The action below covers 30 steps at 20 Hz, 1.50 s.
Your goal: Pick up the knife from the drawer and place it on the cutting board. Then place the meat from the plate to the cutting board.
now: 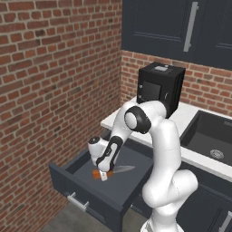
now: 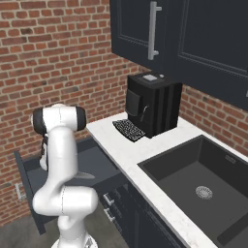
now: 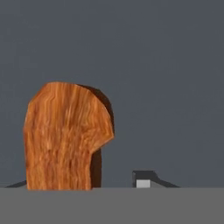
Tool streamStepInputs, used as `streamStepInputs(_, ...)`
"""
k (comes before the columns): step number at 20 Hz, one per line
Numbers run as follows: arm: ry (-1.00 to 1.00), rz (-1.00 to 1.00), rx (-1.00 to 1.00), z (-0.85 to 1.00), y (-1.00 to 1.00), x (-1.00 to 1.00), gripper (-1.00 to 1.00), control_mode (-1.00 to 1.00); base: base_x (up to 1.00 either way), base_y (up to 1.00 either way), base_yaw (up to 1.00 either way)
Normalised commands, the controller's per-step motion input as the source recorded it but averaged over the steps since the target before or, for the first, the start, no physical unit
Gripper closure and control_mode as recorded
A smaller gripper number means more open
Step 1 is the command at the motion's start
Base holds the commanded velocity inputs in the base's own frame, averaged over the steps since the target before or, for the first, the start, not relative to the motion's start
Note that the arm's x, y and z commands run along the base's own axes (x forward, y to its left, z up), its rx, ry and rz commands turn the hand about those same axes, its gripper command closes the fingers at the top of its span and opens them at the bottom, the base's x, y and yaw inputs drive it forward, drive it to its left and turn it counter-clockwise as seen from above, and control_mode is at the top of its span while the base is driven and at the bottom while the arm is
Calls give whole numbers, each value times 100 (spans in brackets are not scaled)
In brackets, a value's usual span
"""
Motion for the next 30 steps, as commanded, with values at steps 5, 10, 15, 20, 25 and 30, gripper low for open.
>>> streamStepInputs(5,0,0,6,-2,0,-12,100,-100,0,0,0)
streamStepInputs(10,-5,0,5,15,0,-39,100,-100,0,0,0)
streamStepInputs(15,-7,3,0,69,0,-29,100,-100,0,0,0)
streamStepInputs(20,0,2,2,97,10,-30,100,-100,0,0,0)
streamStepInputs(25,0,0,2,100,22,-17,100,-100,0,0,0)
streamStepInputs(30,0,0,2,100,19,-17,100,-100,0,0,0)
